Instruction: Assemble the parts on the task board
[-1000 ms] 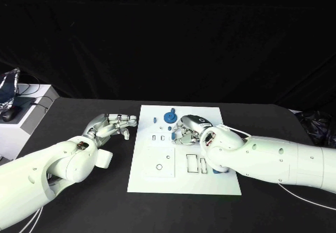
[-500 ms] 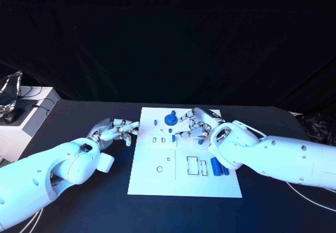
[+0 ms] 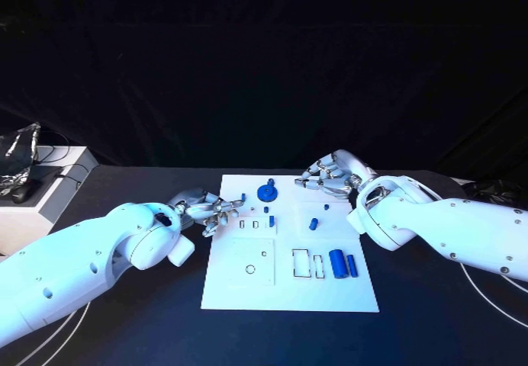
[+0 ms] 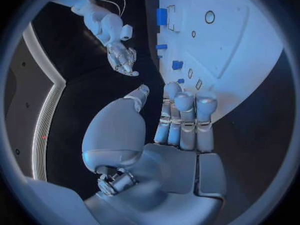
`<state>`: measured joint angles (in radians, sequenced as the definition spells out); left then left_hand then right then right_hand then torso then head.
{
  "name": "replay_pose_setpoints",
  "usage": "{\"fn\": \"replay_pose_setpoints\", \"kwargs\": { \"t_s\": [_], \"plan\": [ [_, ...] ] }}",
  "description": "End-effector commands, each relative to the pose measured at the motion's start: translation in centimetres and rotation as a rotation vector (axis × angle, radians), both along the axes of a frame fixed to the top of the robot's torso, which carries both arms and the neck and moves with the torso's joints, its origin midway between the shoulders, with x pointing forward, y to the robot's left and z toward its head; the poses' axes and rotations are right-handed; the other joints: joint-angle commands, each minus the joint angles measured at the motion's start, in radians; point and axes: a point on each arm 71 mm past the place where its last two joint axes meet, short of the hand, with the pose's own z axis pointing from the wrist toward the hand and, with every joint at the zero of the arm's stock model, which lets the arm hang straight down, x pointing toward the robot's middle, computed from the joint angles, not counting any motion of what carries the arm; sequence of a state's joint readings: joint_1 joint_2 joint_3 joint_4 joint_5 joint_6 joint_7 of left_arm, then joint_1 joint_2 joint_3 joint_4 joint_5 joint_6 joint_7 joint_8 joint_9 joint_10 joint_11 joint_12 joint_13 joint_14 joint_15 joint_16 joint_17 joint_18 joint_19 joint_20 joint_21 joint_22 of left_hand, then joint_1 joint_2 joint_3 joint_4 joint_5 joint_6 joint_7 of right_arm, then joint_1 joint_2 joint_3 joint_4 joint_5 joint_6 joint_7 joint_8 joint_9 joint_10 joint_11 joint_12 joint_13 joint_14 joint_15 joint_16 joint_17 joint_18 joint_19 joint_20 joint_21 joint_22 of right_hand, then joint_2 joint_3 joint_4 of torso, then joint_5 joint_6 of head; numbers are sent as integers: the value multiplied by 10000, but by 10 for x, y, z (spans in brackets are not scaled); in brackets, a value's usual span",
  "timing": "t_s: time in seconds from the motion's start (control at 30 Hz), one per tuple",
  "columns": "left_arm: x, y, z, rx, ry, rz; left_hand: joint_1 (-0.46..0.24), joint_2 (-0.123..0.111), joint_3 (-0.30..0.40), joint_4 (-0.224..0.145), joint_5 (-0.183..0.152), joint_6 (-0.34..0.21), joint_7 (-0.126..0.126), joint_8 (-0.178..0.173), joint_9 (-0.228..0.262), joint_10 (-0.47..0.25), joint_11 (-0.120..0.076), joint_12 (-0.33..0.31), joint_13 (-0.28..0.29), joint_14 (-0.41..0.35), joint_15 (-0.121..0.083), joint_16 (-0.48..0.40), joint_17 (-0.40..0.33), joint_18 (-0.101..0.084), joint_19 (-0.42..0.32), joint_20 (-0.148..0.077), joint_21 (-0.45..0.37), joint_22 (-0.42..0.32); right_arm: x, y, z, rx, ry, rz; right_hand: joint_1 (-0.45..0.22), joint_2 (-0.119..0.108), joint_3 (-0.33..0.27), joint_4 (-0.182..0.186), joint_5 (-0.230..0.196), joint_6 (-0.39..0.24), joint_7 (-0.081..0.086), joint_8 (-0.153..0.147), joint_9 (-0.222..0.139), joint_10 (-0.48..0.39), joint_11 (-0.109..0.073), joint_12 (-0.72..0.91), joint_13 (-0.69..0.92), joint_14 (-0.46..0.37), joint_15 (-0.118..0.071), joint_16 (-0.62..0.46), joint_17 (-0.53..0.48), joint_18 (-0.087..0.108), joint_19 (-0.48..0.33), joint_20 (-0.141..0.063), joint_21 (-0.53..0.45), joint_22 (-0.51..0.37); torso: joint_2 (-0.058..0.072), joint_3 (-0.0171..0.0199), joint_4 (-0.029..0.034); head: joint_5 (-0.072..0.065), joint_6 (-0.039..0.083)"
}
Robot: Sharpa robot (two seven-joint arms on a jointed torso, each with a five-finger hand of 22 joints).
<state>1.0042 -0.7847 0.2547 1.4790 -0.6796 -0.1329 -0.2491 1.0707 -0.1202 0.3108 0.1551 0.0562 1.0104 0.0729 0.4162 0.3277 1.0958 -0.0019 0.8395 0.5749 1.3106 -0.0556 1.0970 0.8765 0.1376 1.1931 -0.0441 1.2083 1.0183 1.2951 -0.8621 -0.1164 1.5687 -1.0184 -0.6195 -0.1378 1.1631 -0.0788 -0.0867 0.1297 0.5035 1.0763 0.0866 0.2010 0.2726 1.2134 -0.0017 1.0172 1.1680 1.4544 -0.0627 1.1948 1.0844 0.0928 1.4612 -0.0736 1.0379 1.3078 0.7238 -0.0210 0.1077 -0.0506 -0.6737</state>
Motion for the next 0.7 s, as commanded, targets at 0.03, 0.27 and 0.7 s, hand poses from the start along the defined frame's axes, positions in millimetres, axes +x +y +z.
{"fn": "replay_pose_setpoints", "kwargs": {
  "t_s": [0.03, 0.27, 0.7],
  "plan": [
    [5, -10, -2, 2518, 464, -673, -291, -284, 853, -29, -22, -77, -116, 306, 601, 152, -95, 88, 170, 234, -67, 257, 481, -200, 240, -52, 263, 366, 5, -5, -4, 462, 650, 75, -133, 69, -99, -50, 101, -126, -13, 52, 499, 36, -8, 4, 40, -13, -58, -25, 15, -56, 590, -90, 30, 1403, -120, 100, -65, 68, -47],
    [21, -33, 9, 4016, 389, -1032, -934, -648, 1279, 46, -10, -345, -180, 584, 2143, 162, -112, 156, 614, 386, -82, 281, 1100, -239, 353, -63, 417, 707, 12, -12, -7, 379, 875, -120, -112, 126, -141, -194, 207, -202, 11, -199, 1076, 22, 13, -77, 84, -6, -43, -39, 17, -46, 588, -74, 11, 1399, -199, 205, -145, 178, -111],
    [38, -70, -1, 5742, 745, -1771, -948, -755, 1243, 587, -37, -195, -156, -197, 3256, 163, -88, -59, 946, 491, -73, -21, 1575, -233, 410, -37, 312, 977, 18, -15, -10, 128, 1048, -281, -135, 66, -121, -192, 226, -177, 40, -477, 1242, 12, 26, -126, 107, -9, -37, -50, 18, -36, 586, -61, -24, 1393, -238, 274, -185, 209, -133]
  ]
}}
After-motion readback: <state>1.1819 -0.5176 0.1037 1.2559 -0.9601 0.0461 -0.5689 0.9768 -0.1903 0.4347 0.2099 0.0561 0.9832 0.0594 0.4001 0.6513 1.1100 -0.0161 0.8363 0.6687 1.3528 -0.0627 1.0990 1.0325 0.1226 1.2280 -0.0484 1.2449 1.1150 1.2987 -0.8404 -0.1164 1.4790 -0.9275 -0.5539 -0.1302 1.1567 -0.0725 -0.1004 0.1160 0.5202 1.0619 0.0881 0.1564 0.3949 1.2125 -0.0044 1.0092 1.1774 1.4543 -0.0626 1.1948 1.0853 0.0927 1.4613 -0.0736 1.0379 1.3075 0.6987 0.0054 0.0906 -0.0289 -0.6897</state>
